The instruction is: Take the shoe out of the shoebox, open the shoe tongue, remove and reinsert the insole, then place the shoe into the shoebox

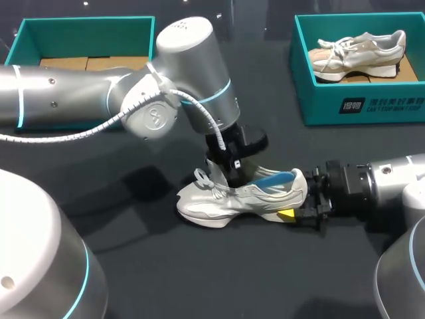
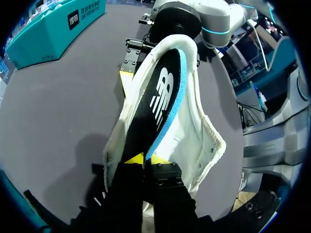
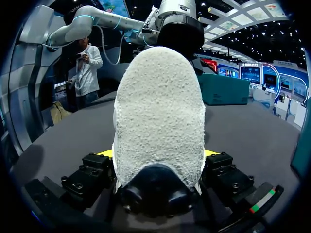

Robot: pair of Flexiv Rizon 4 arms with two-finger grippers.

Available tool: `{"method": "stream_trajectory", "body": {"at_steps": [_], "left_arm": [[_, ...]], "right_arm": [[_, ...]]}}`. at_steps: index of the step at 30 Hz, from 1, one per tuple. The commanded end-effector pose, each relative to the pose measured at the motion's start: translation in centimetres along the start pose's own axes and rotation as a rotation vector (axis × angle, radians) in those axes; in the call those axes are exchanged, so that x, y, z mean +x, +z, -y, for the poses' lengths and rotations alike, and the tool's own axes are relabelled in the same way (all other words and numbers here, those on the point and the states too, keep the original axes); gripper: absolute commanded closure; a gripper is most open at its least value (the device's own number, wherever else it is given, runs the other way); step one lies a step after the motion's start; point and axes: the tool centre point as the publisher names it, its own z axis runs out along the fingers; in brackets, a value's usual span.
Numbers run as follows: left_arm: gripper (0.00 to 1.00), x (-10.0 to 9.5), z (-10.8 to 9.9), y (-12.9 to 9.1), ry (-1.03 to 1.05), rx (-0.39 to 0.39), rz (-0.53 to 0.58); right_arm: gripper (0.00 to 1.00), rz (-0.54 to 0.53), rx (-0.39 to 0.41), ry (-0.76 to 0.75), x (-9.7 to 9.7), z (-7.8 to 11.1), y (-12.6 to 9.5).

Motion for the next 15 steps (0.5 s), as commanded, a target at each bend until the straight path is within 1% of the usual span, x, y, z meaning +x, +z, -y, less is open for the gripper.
{"method": "stream_trajectory", "body": {"at_steps": [1, 8, 15], "left_arm": [[1.00, -0.4, -1.0, -0.8, -0.001, 0.026, -0.013], [1.00, 0.4, -1.1, -2.6, 0.014, 0.087, -0.034], [1.00, 0.9, -1.1, -3.4, 0.018, 0.122, -0.044]], "right_arm": [[1.00, 0.001, 0.005, -0.001, 0.3, 0.2, -0.1], [1.00, 0.001, 0.005, -0.001, 0.3, 0.2, -0.1], [1.00, 0.001, 0.005, -0.001, 0.3, 0.2, -0.1]]}}
